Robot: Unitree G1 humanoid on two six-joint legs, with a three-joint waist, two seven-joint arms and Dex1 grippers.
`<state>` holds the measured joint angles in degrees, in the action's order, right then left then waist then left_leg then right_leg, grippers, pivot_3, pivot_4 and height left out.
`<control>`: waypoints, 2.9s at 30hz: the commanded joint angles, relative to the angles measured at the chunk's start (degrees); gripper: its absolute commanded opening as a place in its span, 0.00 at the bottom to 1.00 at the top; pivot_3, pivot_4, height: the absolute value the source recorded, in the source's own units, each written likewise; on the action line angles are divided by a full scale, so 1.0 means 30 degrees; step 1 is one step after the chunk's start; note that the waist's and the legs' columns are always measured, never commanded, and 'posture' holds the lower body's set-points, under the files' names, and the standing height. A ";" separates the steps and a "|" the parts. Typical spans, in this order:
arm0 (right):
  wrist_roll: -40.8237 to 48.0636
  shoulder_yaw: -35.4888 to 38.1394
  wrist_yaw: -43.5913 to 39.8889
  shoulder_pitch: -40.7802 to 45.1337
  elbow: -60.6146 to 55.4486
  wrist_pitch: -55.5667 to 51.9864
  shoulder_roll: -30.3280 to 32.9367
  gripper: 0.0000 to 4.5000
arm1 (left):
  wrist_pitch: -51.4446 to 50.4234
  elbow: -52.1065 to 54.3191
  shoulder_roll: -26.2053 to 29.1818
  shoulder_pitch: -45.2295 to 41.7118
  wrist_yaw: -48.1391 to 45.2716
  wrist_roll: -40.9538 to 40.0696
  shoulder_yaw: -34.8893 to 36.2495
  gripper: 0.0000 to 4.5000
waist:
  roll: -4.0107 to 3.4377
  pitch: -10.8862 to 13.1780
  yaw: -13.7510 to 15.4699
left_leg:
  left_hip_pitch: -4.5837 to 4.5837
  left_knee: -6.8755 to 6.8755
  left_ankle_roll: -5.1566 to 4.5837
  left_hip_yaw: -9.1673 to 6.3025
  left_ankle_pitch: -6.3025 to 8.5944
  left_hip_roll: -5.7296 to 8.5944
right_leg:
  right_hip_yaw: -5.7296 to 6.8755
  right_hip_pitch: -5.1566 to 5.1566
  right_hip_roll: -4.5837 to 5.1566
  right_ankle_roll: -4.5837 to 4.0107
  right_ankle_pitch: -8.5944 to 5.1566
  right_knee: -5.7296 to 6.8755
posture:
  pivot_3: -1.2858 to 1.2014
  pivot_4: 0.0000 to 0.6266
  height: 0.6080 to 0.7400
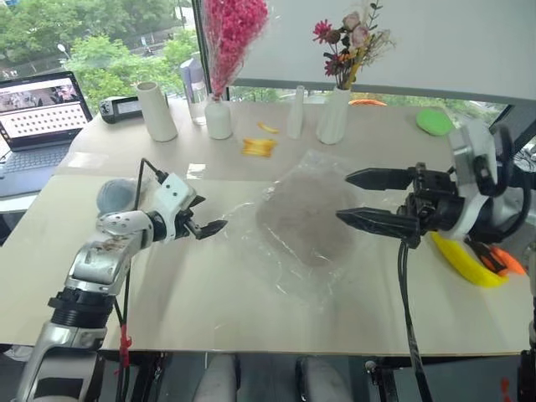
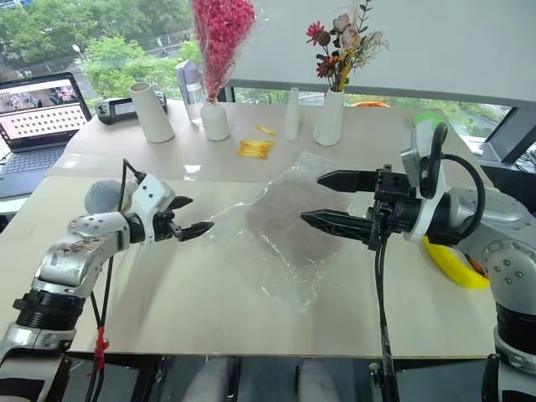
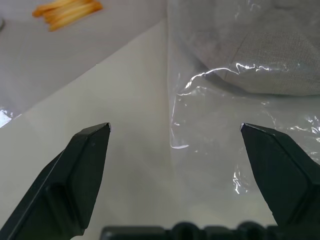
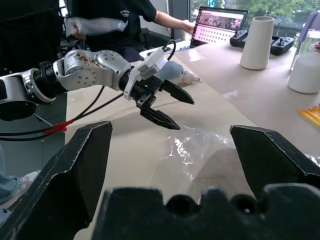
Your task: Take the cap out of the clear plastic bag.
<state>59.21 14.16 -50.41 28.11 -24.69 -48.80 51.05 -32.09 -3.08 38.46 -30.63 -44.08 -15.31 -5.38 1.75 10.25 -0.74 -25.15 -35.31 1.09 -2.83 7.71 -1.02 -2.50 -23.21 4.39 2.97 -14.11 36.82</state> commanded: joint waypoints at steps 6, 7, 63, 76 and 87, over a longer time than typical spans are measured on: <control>0.0252 0.1410 0.0777 -0.1169 -0.1618 0.0379 0.0217 1.00 | -0.2322 -0.0709 -0.3001 -0.1794 0.1191 -0.0589 0.0243 1.00 | 0.0008 0.0004 0.0154 | -0.0028 -0.0016 -0.0009 0.0000 -0.0005 0.0013 | 0.0002 0.0004 0.0015 0.0023 0.0007 -0.0015 | 0.52 0.24 1.00; 0.0288 0.1491 0.0845 -0.1308 -0.1714 0.0388 0.0214 1.00 | -0.2303 -0.1522 -0.3735 -0.2253 0.2032 -0.0719 0.0793 1.00 | 0.0009 0.0005 0.0154 | -0.0027 -0.0017 -0.0010 -0.0004 -0.0006 0.0010 | 0.0005 0.0005 0.0010 0.0019 0.0008 -0.0010 | 0.52 0.24 1.00; -0.1033 0.1967 0.2137 -0.1103 -0.1386 0.1163 0.0533 1.00 | 1.1555 -0.5950 -0.3663 -0.6208 -0.6242 0.4077 -0.3332 0.01 | 0.0017 0.0020 0.0016 | -0.0040 -0.0029 -0.0027 -0.0006 -0.0016 0.0021 | -0.0003 -0.0008 0.0006 -0.0032 0.0053 -0.0011 | 0.52 0.24 1.00; -0.1049 0.1847 0.2295 -0.1125 -0.1520 0.1245 0.0272 1.00 | 2.2515 -1.8591 -0.3087 -1.1353 -1.0285 0.5674 -0.3241 0.01 | 0.0021 0.0023 0.0047 | -0.0078 -0.0028 -0.0029 -0.0007 -0.0017 0.0025 | 0.0014 -0.0011 0.0014 0.0020 0.0026 -0.0035 | 0.52 0.24 1.00; -0.0624 0.2044 0.2886 -0.1483 -0.2066 0.0958 0.0101 1.00 | 2.4046 -2.4041 -0.1885 -1.3926 0.4221 1.4589 -0.6716 0.44 | 0.0030 0.0030 -0.0075 | -0.0071 -0.0029 -0.0029 -0.0011 -0.0017 0.0024 | 0.0009 -0.0022 0.0005 0.0065 0.0013 -0.0001 | 0.52 0.24 1.00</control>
<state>56.10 18.00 -42.22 23.53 -29.39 -46.42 51.26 40.92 -74.74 31.20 -69.98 -42.05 22.25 -22.32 1.84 10.34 -0.97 -25.36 -35.40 1.00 -2.86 7.66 -0.95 -2.47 -23.27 4.40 3.17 -14.07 36.81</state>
